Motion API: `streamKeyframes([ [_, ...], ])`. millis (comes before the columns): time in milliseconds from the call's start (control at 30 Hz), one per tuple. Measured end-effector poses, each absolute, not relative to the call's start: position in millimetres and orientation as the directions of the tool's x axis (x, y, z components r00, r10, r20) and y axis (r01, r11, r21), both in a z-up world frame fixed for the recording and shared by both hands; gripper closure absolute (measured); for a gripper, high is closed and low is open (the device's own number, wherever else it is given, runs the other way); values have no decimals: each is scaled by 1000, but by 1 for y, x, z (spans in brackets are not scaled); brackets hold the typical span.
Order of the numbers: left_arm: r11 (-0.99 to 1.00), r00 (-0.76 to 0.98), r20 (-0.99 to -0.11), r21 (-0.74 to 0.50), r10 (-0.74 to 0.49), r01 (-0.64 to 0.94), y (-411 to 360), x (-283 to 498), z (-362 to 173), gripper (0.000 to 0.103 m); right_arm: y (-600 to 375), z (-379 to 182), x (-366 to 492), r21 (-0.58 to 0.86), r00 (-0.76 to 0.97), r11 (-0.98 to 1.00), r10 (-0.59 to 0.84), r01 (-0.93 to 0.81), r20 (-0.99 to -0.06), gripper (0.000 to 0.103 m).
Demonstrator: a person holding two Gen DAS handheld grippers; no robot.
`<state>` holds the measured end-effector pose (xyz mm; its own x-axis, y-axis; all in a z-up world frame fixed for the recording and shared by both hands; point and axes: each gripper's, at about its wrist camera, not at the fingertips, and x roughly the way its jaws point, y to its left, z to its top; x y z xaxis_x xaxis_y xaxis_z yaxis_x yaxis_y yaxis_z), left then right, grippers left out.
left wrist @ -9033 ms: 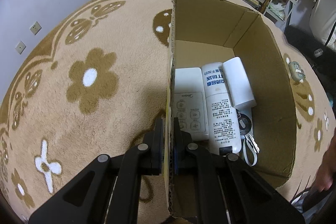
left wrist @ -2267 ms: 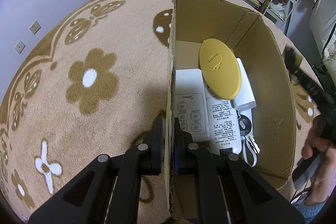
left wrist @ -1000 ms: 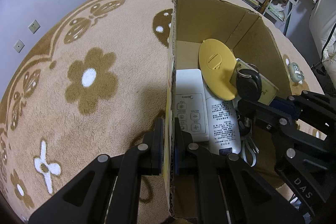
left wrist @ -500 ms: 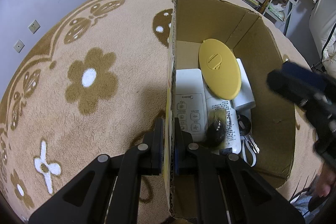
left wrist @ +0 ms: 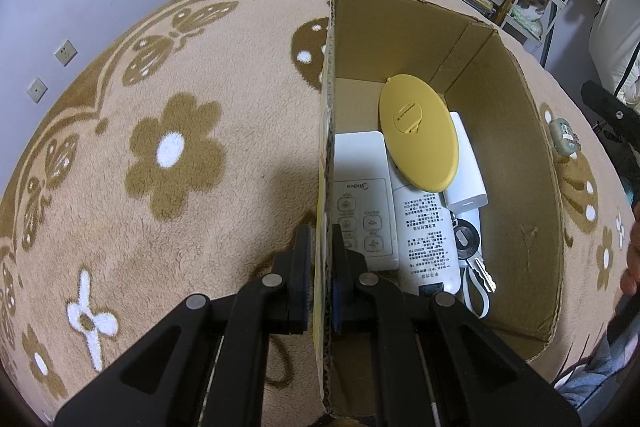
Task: Organize rigid objects
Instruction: 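Reach the right tool to the green cartoon tin and grasp it, then carry the green cartoon tin into the box and release it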
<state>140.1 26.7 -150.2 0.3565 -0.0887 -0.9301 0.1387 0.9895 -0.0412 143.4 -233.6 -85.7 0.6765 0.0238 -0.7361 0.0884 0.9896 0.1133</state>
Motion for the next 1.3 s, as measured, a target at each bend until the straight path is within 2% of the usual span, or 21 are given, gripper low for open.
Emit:
streamKeyframes([
  [133,990,357,-930,-34,-83,140,26,141,-150,94,-266,-100,153,49,649,987,-63,153,-758,0],
  [433,991,360,-929,-37,-81,128,26,141,-150,94,-344,-139,176,8,588,956,-174,293,-790,2],
  [467,991,360,-929,-37,-81,127,26,141,-150,94,-351,-144,178,20,580,951,-173,310,-796,5],
  [500,991,360,-930,-36,-80,127,26,141,-150,94,-358,-150,179,43,575,947,-158,319,-803,13],
  [533,991,360,-929,-36,-81,129,26,140,-150,94,-363,-154,181,69,573,942,-140,328,-808,15],
  [600,991,363,-929,-30,-77,131,26,141,-150,94,-371,-165,186,103,560,936,-112,338,-821,15],
  [667,991,365,-928,-28,-75,132,26,141,-150,94,-371,-176,191,79,525,939,-117,336,-843,17],
  [767,991,364,-928,-34,-81,132,27,141,-150,94,-365,-191,198,-6,466,949,-160,315,-870,33],
  [800,991,363,-928,-35,-81,132,27,142,-150,94,-363,-193,199,-52,454,948,-198,314,-868,43],
  [1033,990,359,-929,-43,-90,136,27,145,-150,94,-359,-187,190,-74,452,948,-216,311,-865,44],
  [1300,990,366,-926,-39,-86,135,27,147,-151,94,-332,-164,172,-29,509,965,-163,261,-845,44],
])
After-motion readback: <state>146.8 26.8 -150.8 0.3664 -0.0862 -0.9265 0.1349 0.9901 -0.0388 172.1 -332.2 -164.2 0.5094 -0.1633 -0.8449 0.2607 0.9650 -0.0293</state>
